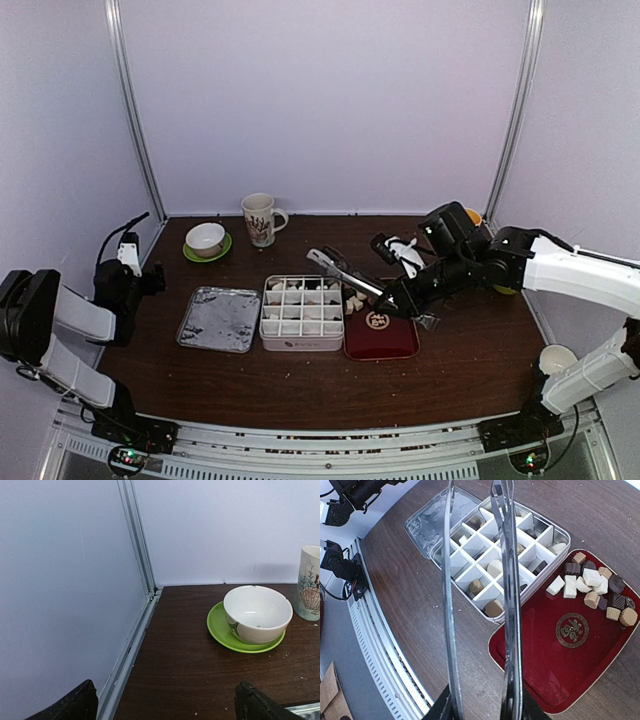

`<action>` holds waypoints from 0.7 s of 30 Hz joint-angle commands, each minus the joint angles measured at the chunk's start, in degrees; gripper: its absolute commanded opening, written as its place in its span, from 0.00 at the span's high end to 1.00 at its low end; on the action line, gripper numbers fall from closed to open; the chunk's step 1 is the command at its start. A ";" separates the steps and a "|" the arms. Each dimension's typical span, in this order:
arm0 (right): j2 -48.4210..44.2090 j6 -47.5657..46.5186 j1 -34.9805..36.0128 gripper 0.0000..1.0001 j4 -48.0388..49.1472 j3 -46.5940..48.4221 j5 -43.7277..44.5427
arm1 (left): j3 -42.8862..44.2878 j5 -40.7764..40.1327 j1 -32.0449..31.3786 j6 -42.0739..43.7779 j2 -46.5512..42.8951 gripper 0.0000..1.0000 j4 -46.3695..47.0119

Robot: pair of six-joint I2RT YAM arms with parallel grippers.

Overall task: Pack the chocolate
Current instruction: Pick up the packing box from the center of the board.

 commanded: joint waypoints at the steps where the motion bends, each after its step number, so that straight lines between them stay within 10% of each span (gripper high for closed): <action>1: -2.34 -0.34 -0.63 0.64 0.13 -1.19 0.67 | 1.65 0.94 0.30 -0.11 -0.12 0.02 2.64; 21: -7.85 0.54 -1.47 0.64 -7.17 -8.23 1.90 | 3.33 2.82 -0.42 1.81 0.14 0.02 -0.19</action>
